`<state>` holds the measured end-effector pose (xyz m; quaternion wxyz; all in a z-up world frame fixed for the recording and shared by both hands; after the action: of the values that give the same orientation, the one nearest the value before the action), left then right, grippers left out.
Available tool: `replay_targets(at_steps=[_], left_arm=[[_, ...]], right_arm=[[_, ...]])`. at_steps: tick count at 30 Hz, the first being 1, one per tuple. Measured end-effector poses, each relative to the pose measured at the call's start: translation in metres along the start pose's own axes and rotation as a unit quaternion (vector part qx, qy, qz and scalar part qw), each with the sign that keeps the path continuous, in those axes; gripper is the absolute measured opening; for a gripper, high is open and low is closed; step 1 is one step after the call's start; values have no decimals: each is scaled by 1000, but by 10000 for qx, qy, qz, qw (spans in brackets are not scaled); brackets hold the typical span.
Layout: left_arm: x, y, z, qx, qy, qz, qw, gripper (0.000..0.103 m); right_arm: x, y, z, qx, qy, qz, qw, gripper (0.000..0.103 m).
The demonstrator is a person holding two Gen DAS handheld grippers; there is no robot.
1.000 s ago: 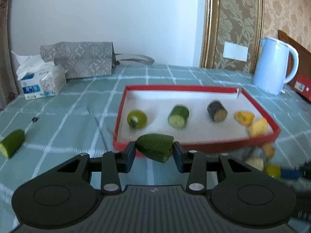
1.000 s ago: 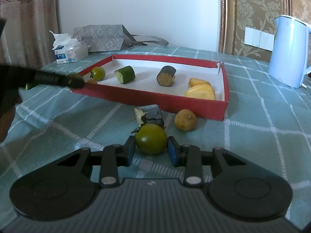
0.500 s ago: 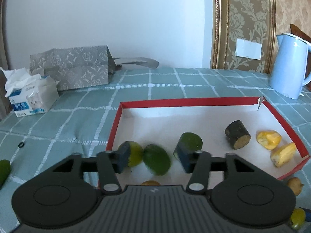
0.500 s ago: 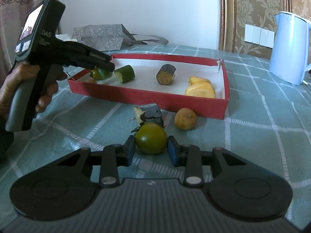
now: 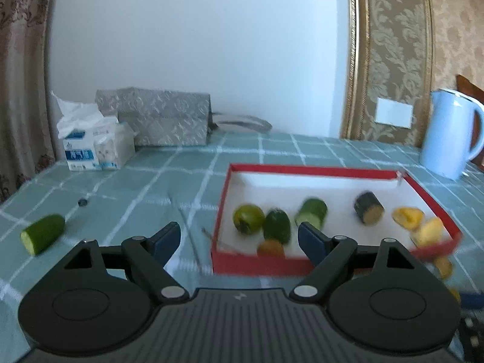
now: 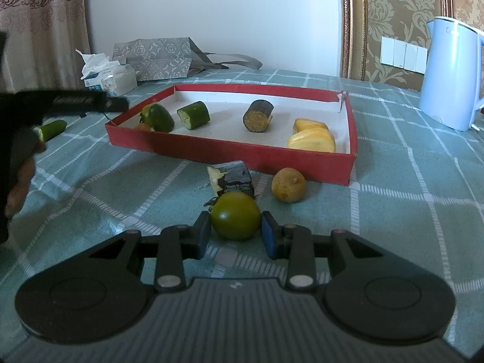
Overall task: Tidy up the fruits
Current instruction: 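Lift the cucumber chunk into the tray and open the left tool, then carry the green lime into the tray and open the right tool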
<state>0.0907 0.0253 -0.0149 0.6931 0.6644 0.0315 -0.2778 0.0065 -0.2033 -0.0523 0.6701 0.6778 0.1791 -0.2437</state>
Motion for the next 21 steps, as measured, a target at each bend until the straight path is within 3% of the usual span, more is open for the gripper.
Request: replay_targets(at_steps=[8, 21], left_arm=[[8, -25, 5, 84, -247, -608, 9978, 85], [13, -32, 11, 240, -321, -800, 9960, 85]], right_arm=[[-1, 0, 4, 147, -88, 13, 9999, 33], [-4, -3, 10, 353, -115, -25, 9993, 34]])
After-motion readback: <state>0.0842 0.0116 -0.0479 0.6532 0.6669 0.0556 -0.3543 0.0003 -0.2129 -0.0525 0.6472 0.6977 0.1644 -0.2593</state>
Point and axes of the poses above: each gripper's, at about its wrist camera, not at the fingertips, and x roughly the way its jaws point, z to its right, y to its top, the point moved 2 cm from there along x, roughly the way its jaws point, and after that the axes turned 12 degrees about -y, right-handed, at the moved point
